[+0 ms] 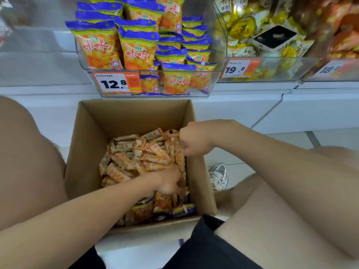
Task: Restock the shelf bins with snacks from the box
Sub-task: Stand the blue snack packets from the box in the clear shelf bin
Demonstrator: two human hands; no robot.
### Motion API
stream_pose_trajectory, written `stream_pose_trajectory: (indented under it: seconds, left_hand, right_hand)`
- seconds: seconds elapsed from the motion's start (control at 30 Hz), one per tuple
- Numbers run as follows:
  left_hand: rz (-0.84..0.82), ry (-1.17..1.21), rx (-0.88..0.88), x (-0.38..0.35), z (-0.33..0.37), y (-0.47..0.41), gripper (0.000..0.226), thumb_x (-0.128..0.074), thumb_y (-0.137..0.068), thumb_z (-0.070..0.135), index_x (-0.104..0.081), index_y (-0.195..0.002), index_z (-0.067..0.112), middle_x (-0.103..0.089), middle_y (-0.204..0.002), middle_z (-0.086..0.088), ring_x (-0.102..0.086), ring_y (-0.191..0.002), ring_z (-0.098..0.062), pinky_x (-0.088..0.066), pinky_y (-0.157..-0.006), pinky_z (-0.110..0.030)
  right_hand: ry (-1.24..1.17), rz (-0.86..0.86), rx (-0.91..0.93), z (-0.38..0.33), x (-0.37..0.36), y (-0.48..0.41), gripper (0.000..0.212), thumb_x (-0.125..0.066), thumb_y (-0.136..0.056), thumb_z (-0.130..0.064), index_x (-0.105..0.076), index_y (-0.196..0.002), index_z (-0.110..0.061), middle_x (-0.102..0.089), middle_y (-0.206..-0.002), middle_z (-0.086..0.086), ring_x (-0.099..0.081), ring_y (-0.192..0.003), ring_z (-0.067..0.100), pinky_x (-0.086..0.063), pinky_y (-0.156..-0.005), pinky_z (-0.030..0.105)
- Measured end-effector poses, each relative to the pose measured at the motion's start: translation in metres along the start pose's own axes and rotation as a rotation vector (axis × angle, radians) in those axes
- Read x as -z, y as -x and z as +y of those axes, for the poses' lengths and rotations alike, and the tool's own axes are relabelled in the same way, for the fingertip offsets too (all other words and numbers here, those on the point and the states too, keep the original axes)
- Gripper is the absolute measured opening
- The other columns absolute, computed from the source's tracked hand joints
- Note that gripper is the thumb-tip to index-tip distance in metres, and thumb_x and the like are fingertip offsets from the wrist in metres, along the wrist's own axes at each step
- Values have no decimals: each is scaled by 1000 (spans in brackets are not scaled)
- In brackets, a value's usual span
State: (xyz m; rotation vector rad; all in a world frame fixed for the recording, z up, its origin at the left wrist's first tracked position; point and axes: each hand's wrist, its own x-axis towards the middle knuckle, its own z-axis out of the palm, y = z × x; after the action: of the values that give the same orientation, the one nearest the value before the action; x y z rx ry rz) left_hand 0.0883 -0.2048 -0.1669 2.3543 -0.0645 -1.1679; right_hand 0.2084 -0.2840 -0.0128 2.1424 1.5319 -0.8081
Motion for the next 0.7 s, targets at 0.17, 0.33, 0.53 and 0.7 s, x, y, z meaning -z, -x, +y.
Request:
stream_pose_trajectory:
  seconds: [0.17, 0.33, 0.53, 0.7]
  left_hand:
    - [-236, 66, -66, -27, 5, -11, 51, -53, -109, 37, -43, -157, 25, -47, -157, -2, -53, -133, -24, -50, -104, -36]
    - [-143, 237, -46, -39, 9, -15, 50, -73, -98, 29, -56, -145, 25, -54, -148, 0, -59, -112, -15, -51, -71, -19]
    - [43, 407, 23, 9, 5, 11, 67, -77, -92, 23, -42, -149, 27, -51, -145, -1, -57, -118, -21, -55, -89, -33]
    - [455, 1043, 185, 73, 3, 41, 24, -72, -92, 20, -61, -113, 16, -65, -97, -6, -60, -79, -20, -47, -61, -29]
  right_hand:
    - [-6, -12, -45, 3, -7, -14, 39, -53, -102, -25, -47, -65, -13, -47, -64, 5, -44, -61, 26, -42, -58, 37]
    - [-6, -9, -52, 7, -6, -19, 41, -54, -103, -27, -49, -65, -13, -50, -65, 4, -47, -62, 25, -43, -59, 35]
    - [-25, 14, -68, 14, 0, -23, 32, -54, -100, -21, -54, -69, -12, -53, -68, 6, -47, -66, 27, -42, -59, 38]
    - [-25, 58, -84, 26, 19, -9, 31, -58, -90, -3, -71, -118, -4, -69, -108, 15, -67, -97, 37, -58, -75, 42]
